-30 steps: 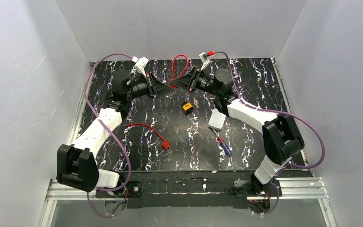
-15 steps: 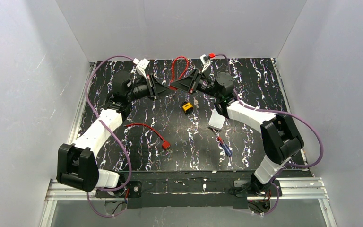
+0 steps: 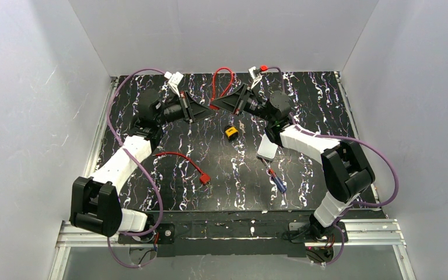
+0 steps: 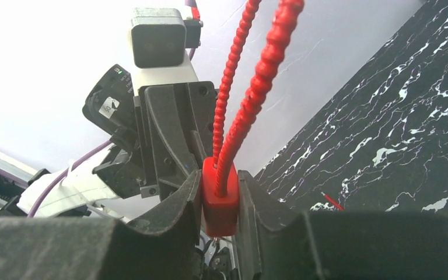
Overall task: Lock with the key
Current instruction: Lock the lock, then place the lock at the center of the board, then place the key at the center of the board.
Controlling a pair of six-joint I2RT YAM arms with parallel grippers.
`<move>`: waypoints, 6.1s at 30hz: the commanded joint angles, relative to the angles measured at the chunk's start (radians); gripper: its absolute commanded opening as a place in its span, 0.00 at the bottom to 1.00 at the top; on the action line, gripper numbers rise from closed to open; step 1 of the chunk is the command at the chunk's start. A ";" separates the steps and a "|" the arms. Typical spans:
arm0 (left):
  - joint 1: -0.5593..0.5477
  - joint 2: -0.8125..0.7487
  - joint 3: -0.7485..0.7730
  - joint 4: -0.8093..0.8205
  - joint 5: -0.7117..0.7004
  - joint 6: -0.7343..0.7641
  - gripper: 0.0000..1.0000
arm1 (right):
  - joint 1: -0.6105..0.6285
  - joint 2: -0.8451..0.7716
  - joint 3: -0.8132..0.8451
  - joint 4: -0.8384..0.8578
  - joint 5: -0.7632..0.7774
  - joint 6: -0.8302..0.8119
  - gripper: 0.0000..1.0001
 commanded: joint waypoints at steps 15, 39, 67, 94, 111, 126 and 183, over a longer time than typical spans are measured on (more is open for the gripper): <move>-0.006 -0.033 -0.137 0.501 0.120 -0.352 0.00 | 0.011 -0.040 -0.039 0.413 -0.100 0.167 0.01; -0.068 -0.078 -0.227 0.329 0.113 -0.187 0.00 | -0.033 -0.032 0.072 0.335 -0.058 0.174 0.01; 0.055 -0.153 -0.250 0.210 0.029 -0.140 0.00 | -0.079 -0.111 0.053 -0.285 -0.113 -0.328 0.01; 0.271 -0.239 -0.226 -0.092 -0.159 -0.029 0.00 | 0.145 0.414 0.376 -0.774 0.037 -0.585 0.14; 0.278 -0.227 -0.238 -0.100 -0.183 -0.023 0.00 | 0.146 0.508 0.472 -0.864 0.133 -0.585 0.46; 0.278 -0.171 -0.188 -0.189 -0.183 0.107 0.00 | 0.083 0.253 0.384 -0.916 0.168 -0.647 0.88; -0.037 0.446 0.478 -1.029 -0.117 0.918 0.45 | -0.234 -0.189 0.009 -1.012 -0.064 -0.863 0.98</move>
